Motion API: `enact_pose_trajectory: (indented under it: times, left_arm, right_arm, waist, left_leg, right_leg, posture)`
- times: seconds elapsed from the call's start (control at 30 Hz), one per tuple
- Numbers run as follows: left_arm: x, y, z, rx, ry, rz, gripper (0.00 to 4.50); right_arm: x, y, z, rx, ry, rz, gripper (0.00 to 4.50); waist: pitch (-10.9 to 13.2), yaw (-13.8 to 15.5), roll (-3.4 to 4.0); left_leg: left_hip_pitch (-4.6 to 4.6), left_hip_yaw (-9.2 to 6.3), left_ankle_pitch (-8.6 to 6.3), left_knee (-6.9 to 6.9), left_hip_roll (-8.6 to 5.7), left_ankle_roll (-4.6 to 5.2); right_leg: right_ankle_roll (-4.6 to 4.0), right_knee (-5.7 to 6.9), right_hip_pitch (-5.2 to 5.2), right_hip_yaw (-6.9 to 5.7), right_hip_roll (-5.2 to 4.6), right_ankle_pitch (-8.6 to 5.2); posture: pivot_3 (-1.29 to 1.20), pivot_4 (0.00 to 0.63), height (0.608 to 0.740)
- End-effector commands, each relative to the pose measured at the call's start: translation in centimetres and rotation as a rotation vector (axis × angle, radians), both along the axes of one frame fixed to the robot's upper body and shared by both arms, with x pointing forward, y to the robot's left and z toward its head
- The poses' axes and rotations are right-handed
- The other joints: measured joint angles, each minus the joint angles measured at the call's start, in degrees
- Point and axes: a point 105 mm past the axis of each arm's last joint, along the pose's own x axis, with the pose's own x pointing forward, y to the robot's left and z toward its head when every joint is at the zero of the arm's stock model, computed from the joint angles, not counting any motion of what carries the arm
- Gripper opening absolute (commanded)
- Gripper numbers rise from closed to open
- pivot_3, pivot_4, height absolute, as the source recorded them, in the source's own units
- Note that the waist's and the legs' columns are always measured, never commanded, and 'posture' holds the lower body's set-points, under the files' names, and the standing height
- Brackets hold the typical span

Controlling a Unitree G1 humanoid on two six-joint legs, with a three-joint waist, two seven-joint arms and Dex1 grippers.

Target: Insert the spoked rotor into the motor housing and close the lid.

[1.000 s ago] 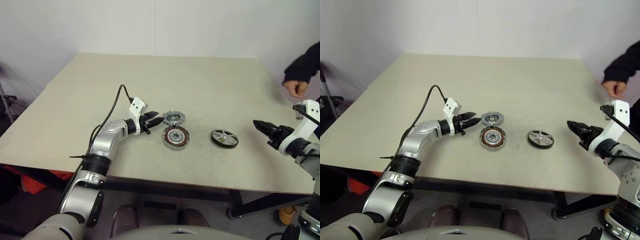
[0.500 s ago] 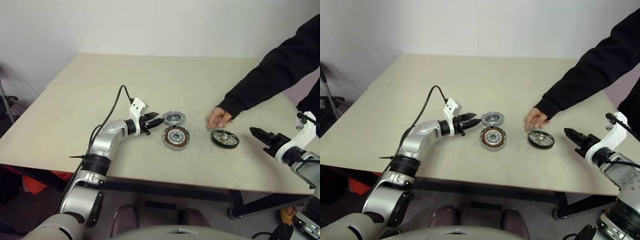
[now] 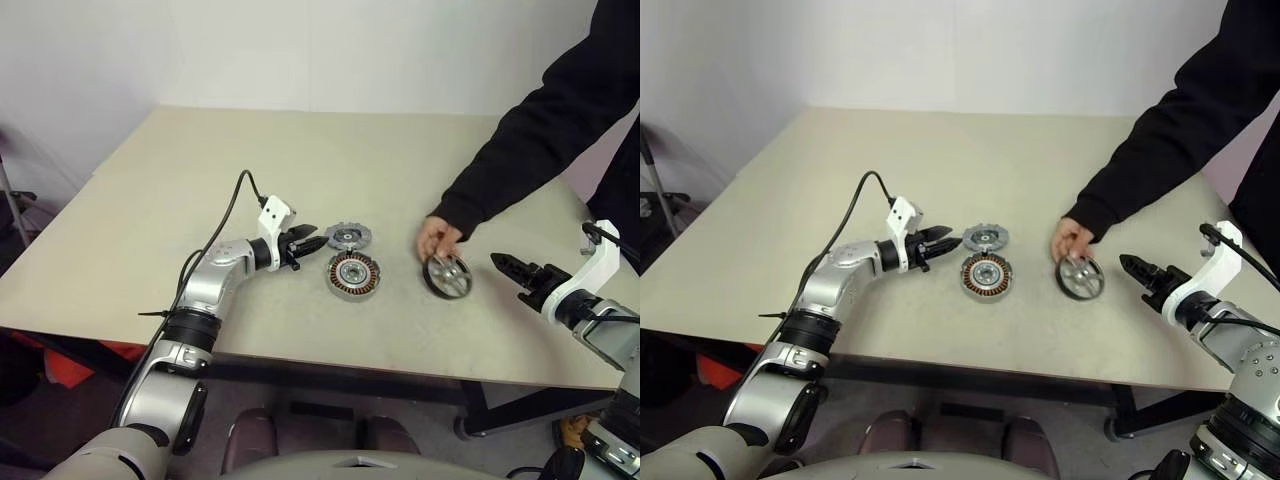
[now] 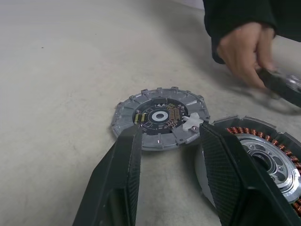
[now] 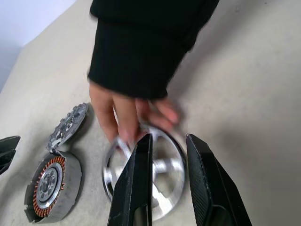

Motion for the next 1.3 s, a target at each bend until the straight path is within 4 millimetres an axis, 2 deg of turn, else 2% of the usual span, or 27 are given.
enact_pose_trajectory:
  times: [0.03,0.3,0.4,0.67,0.77,0.83,0.97,1.17,1.3]
  left_arm:
    - [0.4,-0.1,1.2,-0.003,-0.051,-0.006,2.06]
    - [0.5,0.1,1.3,-0.004,-0.056,0.0,2.06]
    - [0.5,0.2,1.4,-0.004,-0.058,0.003,2.06]
    - [0.5,0.4,1.4,-0.003,-0.061,0.012,2.06]
    - [0.6,0.5,1.4,-0.001,-0.064,0.015,2.06]
    - [0.6,0.6,1.4,0.0,-0.066,0.02,2.06]
    - [0.6,0.7,1.5,0.0,-0.067,0.025,2.06]
    - [0.6,0.8,1.5,0.001,-0.07,0.033,2.06]
    - [0.7,0.9,1.6,0.002,-0.073,0.042,2.06]
  right_arm:
    - [0.4,0.2,1.2,-0.012,-0.056,0.01,1.2]
    - [0.9,0.8,1.2,-0.011,-0.067,0.024,1.2]
    - [1.1,1.0,1.3,-0.064,-0.085,0.039,1.2]
    - [2.3,2.5,-0.2,-0.398,-0.116,0.157,1.2]
    - [3.1,3.1,-0.2,-0.498,-0.161,0.199,1.76]
    - [4.0,3.4,-0.1,-0.552,-0.191,0.197,2.43]
    - [5.3,4.3,-0.6,-0.666,-0.224,0.225,2.43]
    - [7.7,5.8,-3.0,-0.953,-0.256,0.312,2.43]
    - [9.1,6.7,-3.2,-1.018,-0.296,0.327,2.43]
  waist:
    - [0.0,0.0,0.0]
    - [0.0,-0.01,0.0]
    - [0.0,-0.04,0.01]
    - [0.01,-0.14,0.0]
    - [0.01,-0.13,0.0]
    - [0.01,-0.19,-0.01]
    - [0.01,-0.2,-0.01]
    - [0.01,-0.27,-0.01]
    - [0.01,-0.29,-0.02]
  left_leg:
    - [0.0,0.0,0.0,-0.01,0.0,0.0]
    - [0.0,0.0,0.0,-0.03,0.0,0.0]
    - [0.0,0.0,0.0,-0.04,0.0,0.0]
    - [-0.11,0.0,0.0,-0.1,0.0,0.0]
    - [-0.14,0.0,0.0,-0.1,0.01,0.0]
    - [-0.18,0.0,0.0,-0.1,0.0,0.01]
    - [-0.31,0.0,0.0,-0.08,0.0,0.0]
    - [-0.46,0.01,0.0,-0.05,-0.01,0.01]
    - [-0.5,0.01,-0.01,-0.04,-0.01,0.02]
  right_leg:
    - [0.0,0.0,0.0,0.0,0.0,0.0]
    - [0.0,-0.02,-0.01,0.0,0.0,0.0]
    - [0.0,-0.03,-0.01,0.0,0.0,0.0]
    - [0.05,-0.12,-0.06,-0.02,0.0,-0.03]
    - [0.05,-0.11,-0.1,-0.03,0.0,-0.03]
    - [0.05,-0.12,-0.1,-0.03,0.0,-0.03]
    - [-0.21,-0.07,-0.26,-0.03,0.01,0.13]
    - [-0.31,-0.04,-0.42,-0.03,0.01,0.18]
    - [-0.31,-0.02,-0.46,-0.03,0.01,0.18]
  posture:
    - [0.0,0.0,0.74]
    - [0.0,0.0,0.74]
    - [0.0,0.0,0.74]
    - [0.0,0.0,0.74]
    - [0.0,0.0,0.74]
    - [0.0,0.0,0.74]
    - [0.0,0.0,0.74]
    - [0.0,0.0,0.74]
    - [0.0,0.0,0.74]
